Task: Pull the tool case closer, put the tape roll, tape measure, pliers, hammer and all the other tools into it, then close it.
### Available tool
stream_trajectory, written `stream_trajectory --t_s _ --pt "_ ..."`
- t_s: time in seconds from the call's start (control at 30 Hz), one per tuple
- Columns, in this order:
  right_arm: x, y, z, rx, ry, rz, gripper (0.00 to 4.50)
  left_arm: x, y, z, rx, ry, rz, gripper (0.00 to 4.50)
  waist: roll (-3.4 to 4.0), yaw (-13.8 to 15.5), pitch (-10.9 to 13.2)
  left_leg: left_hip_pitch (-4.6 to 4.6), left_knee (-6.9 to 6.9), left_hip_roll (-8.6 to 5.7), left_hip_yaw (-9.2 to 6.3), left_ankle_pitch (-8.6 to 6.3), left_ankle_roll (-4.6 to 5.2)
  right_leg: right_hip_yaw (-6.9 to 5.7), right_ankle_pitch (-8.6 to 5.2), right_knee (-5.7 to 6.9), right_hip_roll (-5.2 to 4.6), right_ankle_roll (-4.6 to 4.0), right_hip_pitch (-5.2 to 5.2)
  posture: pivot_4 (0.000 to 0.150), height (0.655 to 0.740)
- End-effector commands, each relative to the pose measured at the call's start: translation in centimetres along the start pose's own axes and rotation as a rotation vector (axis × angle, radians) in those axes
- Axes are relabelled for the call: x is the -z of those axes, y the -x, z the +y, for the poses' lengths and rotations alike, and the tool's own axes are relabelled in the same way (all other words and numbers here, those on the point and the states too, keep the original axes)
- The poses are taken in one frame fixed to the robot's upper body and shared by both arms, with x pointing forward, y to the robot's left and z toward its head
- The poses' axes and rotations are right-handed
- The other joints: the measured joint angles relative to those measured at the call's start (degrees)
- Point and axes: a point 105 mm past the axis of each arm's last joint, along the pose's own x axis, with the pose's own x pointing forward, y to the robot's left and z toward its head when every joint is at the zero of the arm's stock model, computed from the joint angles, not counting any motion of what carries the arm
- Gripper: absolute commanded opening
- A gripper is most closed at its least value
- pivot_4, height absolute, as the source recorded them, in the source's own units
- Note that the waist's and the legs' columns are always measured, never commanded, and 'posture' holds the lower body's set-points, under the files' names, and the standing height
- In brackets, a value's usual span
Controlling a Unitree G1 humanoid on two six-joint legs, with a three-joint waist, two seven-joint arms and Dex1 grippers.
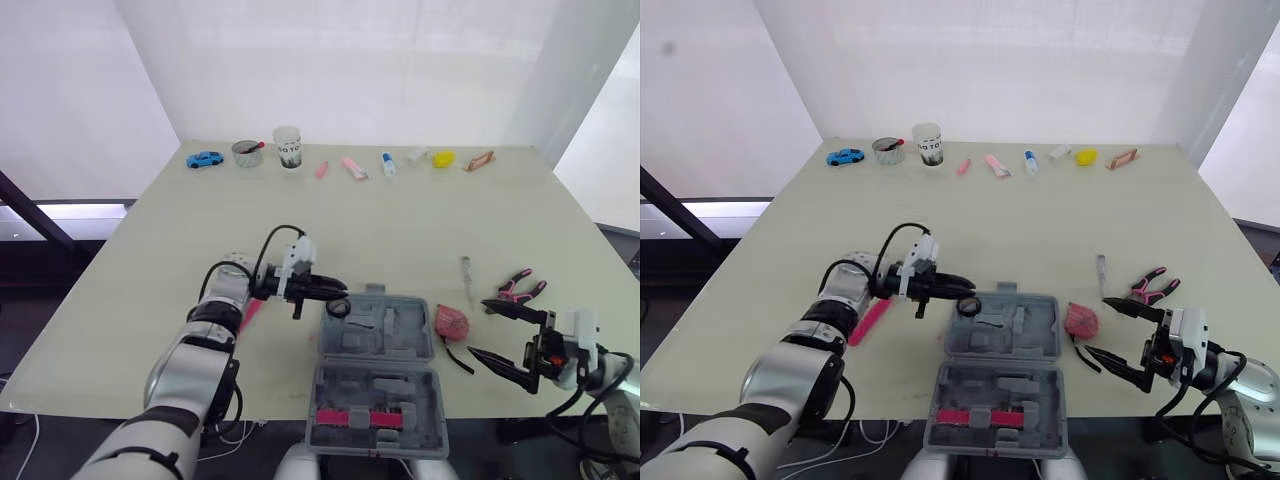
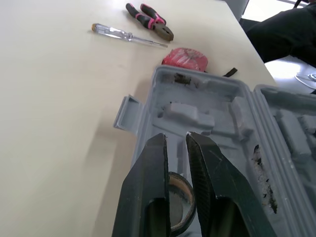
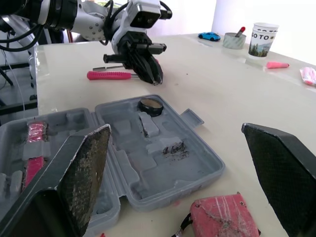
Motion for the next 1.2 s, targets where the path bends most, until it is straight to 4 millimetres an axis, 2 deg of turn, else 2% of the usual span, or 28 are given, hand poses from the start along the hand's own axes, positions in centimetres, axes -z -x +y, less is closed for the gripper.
stream_trajectory --t_s 0.03,0.2,0.6,1.2 --pt "-0.8 -0.3 -0.1 0.004 0.039 -0.026 4.5 0.0 -0.3 0.4 -0.041 -0.017 -0.009 0.73 0.0 0.0 0.0 0.0 0.0 0.0 0.0 0.0 0.0 0.0 0.0 0.0 0.0 0.0 0.0 0.15 0.74" --pt "-0.8 -0.8 0.0 0.006 0.038 -0.031 4.5 1.1 -0.8 0.2 -0.05 -0.005 0.011 0.73 0.0 -0.1 0.0 0.01 0.0 0.0 0.0 0.0 0.0 0.0 0.0 0.01 0.01 0.0 0.0 0.15 0.74" --pt "-0.5 -0.8 0.2 0.015 0.031 -0.022 4.5 1.6 -1.6 -0.2 -0.05 -0.005 0.005 0.73 0.0 -0.1 0.0 0.0 -0.01 0.0 0.0 0.0 0.0 0.0 0.0 0.0 0.0 0.0 0.0 0.15 0.74" --pt "-0.4 -0.7 0.0 0.023 0.033 -0.019 4.5 3.5 -1.5 -0.5 -0.064 -0.024 0.113 0.73 0.0 0.0 0.0 0.01 -0.01 0.0 0.0 0.0 0.0 0.0 0.0 0.0 0.0 0.0 0.0 0.15 0.74"
